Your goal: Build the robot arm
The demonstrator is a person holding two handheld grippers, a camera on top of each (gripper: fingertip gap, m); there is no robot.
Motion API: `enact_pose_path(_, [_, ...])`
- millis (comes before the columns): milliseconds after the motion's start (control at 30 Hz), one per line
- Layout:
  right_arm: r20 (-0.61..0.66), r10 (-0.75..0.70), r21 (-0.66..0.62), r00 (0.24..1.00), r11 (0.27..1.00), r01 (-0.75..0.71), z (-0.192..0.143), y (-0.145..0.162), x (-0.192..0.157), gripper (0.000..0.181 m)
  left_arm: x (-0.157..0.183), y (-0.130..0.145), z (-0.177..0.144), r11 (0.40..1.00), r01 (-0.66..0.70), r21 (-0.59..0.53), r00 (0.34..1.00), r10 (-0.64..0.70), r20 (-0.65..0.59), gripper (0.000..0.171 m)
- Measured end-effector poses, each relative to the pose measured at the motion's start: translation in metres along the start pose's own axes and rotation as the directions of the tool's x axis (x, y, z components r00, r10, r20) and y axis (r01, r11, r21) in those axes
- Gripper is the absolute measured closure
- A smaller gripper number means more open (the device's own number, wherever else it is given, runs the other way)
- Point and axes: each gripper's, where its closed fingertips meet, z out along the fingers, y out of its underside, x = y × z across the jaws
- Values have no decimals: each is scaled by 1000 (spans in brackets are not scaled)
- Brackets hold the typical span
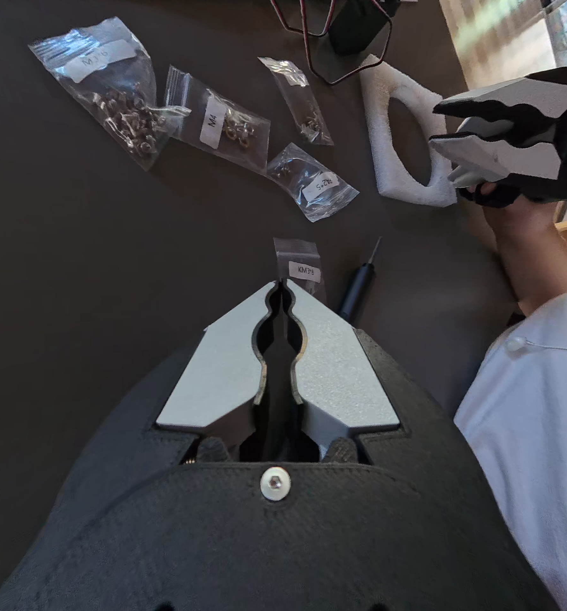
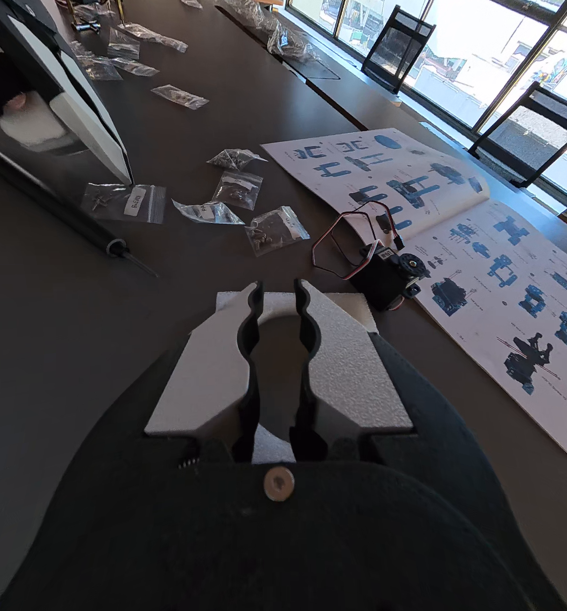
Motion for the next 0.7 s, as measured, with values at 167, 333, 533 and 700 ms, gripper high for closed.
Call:
enact_pose_path(167, [5,16,5,1000,1000,-16,0,0,1,162,2,-3,-3,1000,8,24,999,-7,-36,171])
enact_pose_path(333, [1,19,-3,1000,1000,-19,0,2,3,162,13,-11,-4,997,-44,62,998,47,-48,171])
enact_pose_path(533, [10,24,-4,1000,1000,-24,1,3,2,162,7,-16,-11,992,-97,81,995,93,43,171])
enact_pose_path(700, [10,9,-7,1000,1000,-8,0,3,0,162,-6,-12,-19,993,-51,109,996,42,81,171])
